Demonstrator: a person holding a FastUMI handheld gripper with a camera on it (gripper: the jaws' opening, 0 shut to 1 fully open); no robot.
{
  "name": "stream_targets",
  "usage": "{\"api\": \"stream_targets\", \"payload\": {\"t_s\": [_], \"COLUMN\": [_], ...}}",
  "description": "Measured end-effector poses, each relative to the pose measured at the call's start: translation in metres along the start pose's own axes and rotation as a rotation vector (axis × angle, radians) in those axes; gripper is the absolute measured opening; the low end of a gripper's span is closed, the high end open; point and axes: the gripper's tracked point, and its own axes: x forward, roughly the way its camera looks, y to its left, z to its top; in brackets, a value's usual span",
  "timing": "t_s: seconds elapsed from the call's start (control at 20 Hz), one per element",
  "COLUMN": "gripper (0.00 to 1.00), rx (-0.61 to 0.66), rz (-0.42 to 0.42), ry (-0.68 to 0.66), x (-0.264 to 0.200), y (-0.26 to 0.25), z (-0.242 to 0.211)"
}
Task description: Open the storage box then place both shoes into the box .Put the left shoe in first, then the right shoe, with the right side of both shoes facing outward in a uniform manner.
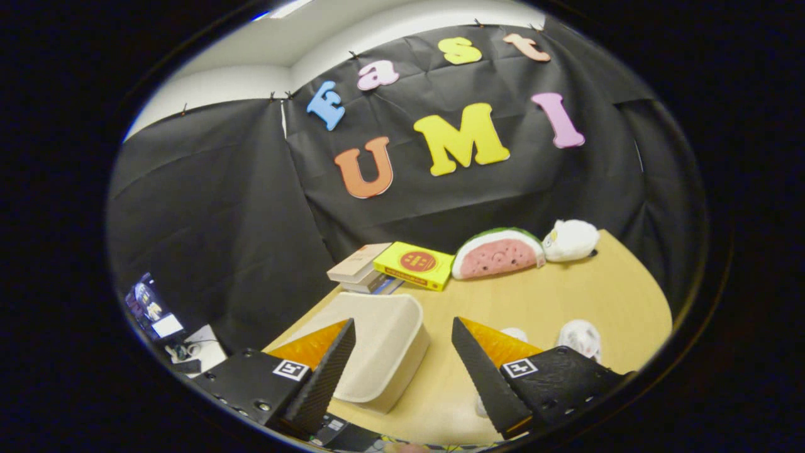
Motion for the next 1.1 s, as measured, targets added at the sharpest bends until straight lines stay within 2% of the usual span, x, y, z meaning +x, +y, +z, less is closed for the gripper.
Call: {"api": "stream_targets", "payload": {"t_s": [0.2, 0.5, 0.65, 0.85, 1.0, 1.05, 1.1], "gripper": [0.95, 0.95, 0.95, 0.95, 0.95, 0.93, 0.86], "rx": [0.119, 0.278, 0.403, 0.619, 0.712, 0.734, 0.752], "rz": [0.049, 0.042, 0.055, 0.125, 0.156, 0.17, 0.169], "ry": [0.137, 0.25, 0.287, 0.336, 0.354, 0.358, 0.358], "x": [0.034, 0.059, 0.065, 0.072, 0.069, 0.07, 0.066], "y": [0.025, 0.029, 0.028, 0.036, 0.04, 0.041, 0.037], "z": [-0.044, -0.094, -0.108, -0.12, -0.119, -0.115, -0.109]}}
